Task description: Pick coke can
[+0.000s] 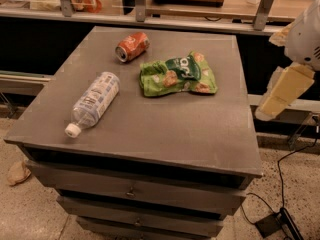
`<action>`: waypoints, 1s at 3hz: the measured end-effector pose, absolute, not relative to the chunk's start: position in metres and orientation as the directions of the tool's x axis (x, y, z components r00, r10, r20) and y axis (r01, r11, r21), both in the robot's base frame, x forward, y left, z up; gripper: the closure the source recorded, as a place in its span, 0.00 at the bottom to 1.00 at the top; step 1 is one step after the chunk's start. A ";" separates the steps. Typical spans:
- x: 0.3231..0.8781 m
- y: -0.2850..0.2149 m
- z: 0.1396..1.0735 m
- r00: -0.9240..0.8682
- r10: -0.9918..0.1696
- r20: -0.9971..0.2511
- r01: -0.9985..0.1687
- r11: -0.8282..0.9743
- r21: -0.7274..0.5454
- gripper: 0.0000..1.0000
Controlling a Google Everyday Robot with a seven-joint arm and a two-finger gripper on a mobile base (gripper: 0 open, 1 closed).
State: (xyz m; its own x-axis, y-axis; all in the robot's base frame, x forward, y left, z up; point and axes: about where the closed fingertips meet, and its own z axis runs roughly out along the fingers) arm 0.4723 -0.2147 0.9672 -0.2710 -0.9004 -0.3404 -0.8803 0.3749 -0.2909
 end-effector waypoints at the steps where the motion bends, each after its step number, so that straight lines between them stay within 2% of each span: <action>1: 0.505 -0.212 0.966 -0.281 -0.832 -0.479 -0.827 0.463 -0.318 0.00; 3: 0.569 -0.187 0.978 -0.178 -0.731 -0.658 -0.763 0.525 -0.378 0.00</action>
Offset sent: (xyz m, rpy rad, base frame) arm 0.1067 0.0223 0.0223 0.3404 -0.3635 -0.0470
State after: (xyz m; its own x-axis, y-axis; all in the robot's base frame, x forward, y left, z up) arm 0.5689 -0.1867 0.9780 -0.1780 -0.7314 -0.6583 -0.7625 0.5254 -0.3776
